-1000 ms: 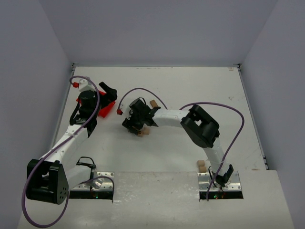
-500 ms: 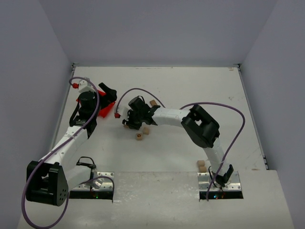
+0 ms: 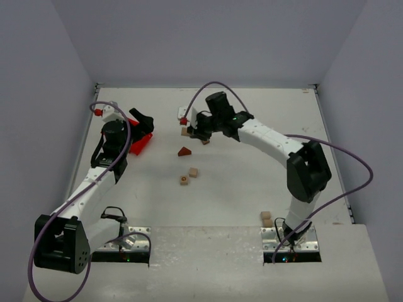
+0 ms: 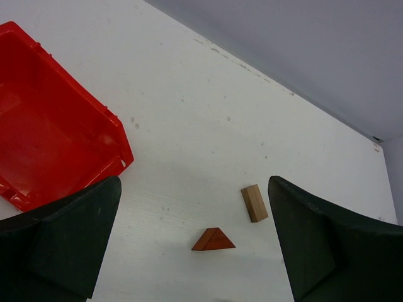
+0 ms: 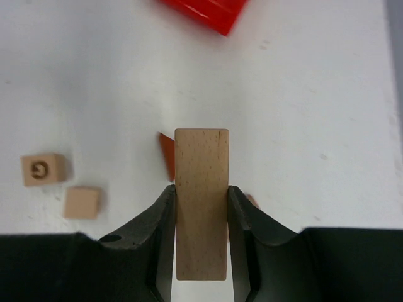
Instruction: Build the wood block tower
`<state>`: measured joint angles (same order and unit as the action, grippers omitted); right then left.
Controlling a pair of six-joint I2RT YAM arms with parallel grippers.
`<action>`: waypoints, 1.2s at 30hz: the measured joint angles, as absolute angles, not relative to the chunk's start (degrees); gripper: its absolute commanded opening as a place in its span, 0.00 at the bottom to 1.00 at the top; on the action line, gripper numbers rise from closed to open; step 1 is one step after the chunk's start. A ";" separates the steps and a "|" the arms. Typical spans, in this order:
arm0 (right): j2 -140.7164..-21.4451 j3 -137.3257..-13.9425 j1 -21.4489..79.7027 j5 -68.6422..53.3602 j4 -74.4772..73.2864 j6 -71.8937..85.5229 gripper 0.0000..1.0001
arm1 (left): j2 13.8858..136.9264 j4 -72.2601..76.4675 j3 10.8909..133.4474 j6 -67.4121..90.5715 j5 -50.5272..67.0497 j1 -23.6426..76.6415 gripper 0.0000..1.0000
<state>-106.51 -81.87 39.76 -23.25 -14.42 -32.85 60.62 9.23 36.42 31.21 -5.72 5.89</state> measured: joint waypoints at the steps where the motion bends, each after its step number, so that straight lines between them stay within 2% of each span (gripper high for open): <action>1: -104.44 -81.87 37.14 -23.95 -15.39 -34.16 0.10 | 60.62 9.22 36.42 31.12 -5.72 5.89 1.00; 4: -99.22 -81.30 29.90 -24.47 -18.27 -38.91 0.10 | 60.62 9.21 36.42 30.68 -5.82 5.89 1.00; 8: -95.44 -78.22 26.76 -24.91 -23.19 -44.93 0.09 | 61.16 9.25 36.42 30.29 -6.35 5.89 1.00; 12: -92.94 -70.21 28.10 -28.43 -27.44 -48.45 0.08 | 63.82 8.98 36.85 30.22 -7.11 5.89 1.00; 20: -85.72 -50.25 28.99 -29.19 -26.32 -48.08 0.08 | 68.91 8.11 38.71 30.21 -5.28 5.89 1.00; 27: -82.83 -39.66 32.56 -27.87 -19.14 -43.56 0.08 | 70.43 7.94 39.88 30.26 -3.65 5.91 1.00; 36: -82.77 -33.55 40.61 -23.11 -9.81 -32.78 0.11 | 70.41 7.94 39.97 30.26 -3.64 5.93 1.00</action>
